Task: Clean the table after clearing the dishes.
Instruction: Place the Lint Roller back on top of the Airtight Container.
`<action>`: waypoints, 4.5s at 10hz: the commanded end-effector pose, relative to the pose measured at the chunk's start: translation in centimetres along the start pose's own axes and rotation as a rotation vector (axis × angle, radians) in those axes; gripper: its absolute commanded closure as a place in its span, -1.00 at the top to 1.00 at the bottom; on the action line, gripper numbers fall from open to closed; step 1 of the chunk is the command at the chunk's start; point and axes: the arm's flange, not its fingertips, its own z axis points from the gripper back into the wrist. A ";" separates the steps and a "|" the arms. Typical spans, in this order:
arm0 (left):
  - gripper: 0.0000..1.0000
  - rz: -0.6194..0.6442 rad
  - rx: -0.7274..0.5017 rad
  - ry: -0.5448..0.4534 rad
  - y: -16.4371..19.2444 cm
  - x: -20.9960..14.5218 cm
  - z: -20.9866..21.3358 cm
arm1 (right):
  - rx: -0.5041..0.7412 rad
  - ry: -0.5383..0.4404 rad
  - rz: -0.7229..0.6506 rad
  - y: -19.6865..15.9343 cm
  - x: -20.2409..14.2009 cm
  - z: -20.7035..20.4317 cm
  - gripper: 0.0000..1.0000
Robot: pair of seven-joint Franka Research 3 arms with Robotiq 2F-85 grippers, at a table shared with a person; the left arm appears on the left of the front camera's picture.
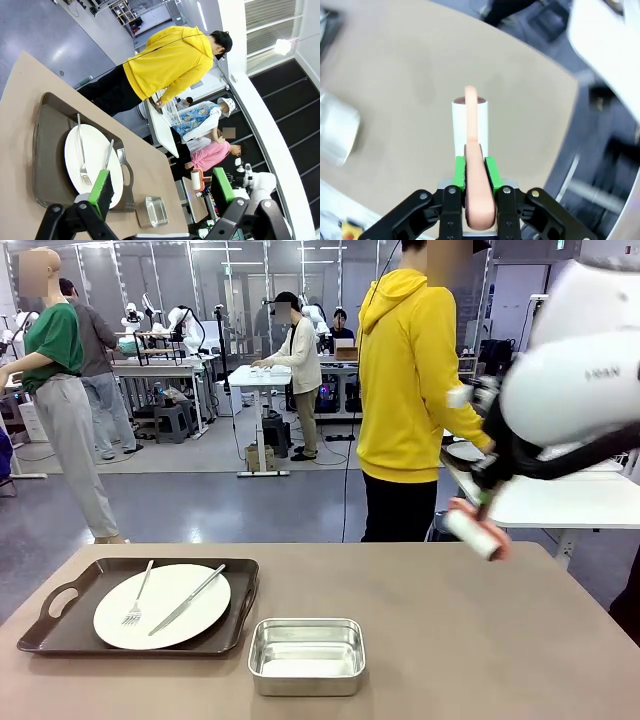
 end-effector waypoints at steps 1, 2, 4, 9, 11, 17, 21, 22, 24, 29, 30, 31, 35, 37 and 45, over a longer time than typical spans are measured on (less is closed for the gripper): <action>1.00 -0.006 -0.018 -0.011 -0.3 0.1 0.2 | 0.124 0.010 0.359 4.4 3.3 0.3 -0.58; 1.00 -0.006 -0.018 -0.011 -0.3 0.1 0.2 | 0.159 0.010 0.532 9.7 4.7 -0.4 -0.58; 1.00 -0.006 -0.018 -0.011 -0.3 0.1 0.2 | 0.190 0.040 0.837 18.9 5.5 -2.3 -0.58; 1.00 -0.006 -0.018 -0.011 -0.3 0.1 0.2 | 0.246 0.071 0.885 24.5 4.6 -4.1 -0.58; 1.00 -0.006 -0.018 -0.011 -0.3 0.1 0.2 | 0.246 0.071 0.885 24.5 4.6 -4.1 -0.58; 1.00 -0.006 -0.018 -0.011 -0.3 0.1 0.2 | 0.367 0.100 1.012 26.0 7.2 -8.1 -0.58; 1.00 -0.006 -0.018 -0.011 -0.3 0.1 0.2 | 0.485 0.122 1.010 25.1 7.7 -12.5 -0.58; 1.00 -0.006 -0.018 -0.011 -0.3 0.1 0.2 | 0.498 0.142 0.985 24.7 8.0 -14.0 -0.58; 1.00 -0.006 -0.018 -0.011 -0.3 0.1 0.2 | 0.545 0.132 0.998 23.6 8.3 -16.8 -0.58; 1.00 -0.006 -0.018 -0.011 -0.3 0.1 0.2 | 0.529 0.158 1.024 22.8 9.5 -18.8 0.15; 1.00 -0.006 -0.018 -0.011 -0.3 0.1 0.2 | 0.519 0.148 1.029 22.9 9.5 -18.5 0.35; 1.00 -0.006 -0.018 -0.011 -0.3 0.1 0.2 | 0.516 0.150 1.031 23.0 9.5 -18.2 0.24; 1.00 -0.006 -0.018 -0.011 -0.3 0.1 0.2 | 0.461 0.122 1.018 22.3 10.0 -16.7 1.00; 1.00 -0.006 -0.018 -0.011 -0.3 0.1 0.2 | 0.386 0.116 1.042 22.1 10.1 -15.6 1.00; 1.00 -0.006 -0.018 -0.011 -0.3 0.1 0.2 | 0.373 0.083 1.046 21.4 10.6 -14.5 1.00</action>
